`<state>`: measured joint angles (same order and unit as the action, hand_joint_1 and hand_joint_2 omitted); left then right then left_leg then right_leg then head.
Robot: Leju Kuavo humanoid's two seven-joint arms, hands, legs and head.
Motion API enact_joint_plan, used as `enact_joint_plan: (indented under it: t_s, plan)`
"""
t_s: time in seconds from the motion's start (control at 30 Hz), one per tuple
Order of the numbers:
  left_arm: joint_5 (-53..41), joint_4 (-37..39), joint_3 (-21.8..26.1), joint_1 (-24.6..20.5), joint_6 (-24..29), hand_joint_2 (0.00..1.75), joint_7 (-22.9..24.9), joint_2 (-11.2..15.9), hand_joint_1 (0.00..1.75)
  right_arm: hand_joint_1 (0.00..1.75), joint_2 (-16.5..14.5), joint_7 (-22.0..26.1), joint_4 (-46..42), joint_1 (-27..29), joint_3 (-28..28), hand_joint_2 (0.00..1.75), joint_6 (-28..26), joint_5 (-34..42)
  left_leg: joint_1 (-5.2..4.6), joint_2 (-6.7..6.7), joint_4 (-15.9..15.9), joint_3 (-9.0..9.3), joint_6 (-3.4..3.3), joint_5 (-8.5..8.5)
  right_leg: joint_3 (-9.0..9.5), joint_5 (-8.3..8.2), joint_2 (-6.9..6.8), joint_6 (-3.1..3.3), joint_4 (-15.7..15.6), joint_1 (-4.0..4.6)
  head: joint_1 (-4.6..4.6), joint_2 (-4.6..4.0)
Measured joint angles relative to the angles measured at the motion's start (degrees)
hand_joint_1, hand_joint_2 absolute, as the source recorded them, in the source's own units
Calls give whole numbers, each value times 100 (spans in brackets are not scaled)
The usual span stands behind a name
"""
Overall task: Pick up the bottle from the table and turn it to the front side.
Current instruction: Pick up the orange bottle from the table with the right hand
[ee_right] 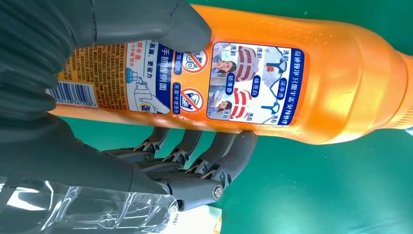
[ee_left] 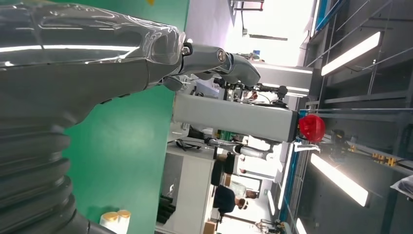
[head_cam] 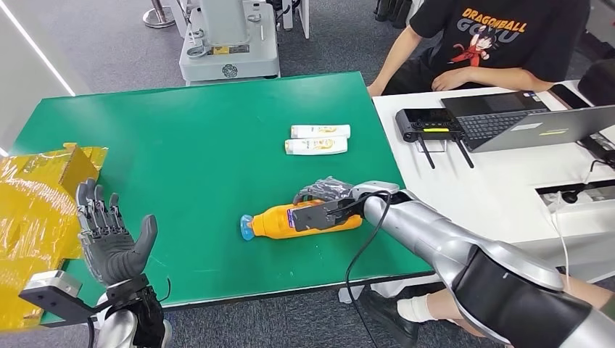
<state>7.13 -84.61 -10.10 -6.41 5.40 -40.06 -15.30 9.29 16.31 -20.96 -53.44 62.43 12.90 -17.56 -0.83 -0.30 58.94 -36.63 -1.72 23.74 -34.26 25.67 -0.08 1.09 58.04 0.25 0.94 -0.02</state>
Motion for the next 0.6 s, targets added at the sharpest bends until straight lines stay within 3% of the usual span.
enact_joint_plan:
  t_s: [0.3,0.33,0.43,0.47,0.6]
  plan:
    - [7,48,0,1,3,175,0,2,0,173,3,32,-5,85,-113,175,-203,105,0,1,0,0,0,0,0,-1,1,0,0,0,0,0]
    - [8,51,0,1,4,175,0,2,0,138,5,33,-7,92,-124,175,-211,120,0,1,0,0,0,0,-1,-1,1,0,0,0,0,0]
    - [9,68,0,0,4,175,0,2,0,9,9,34,-7,111,-161,175,-228,152,0,2,0,0,0,0,-1,-1,1,0,-1,0,-1,0]
    - [8,74,0,0,4,175,0,2,0,0,10,32,-8,122,-173,175,-247,153,0,2,0,0,0,0,-1,-1,2,0,-1,0,-1,0]
    - [7,89,-9,0,4,175,0,2,0,0,23,-26,-10,234,-201,175,-372,146,0,1,0,0,0,0,-1,-1,1,0,-1,0,-1,0]
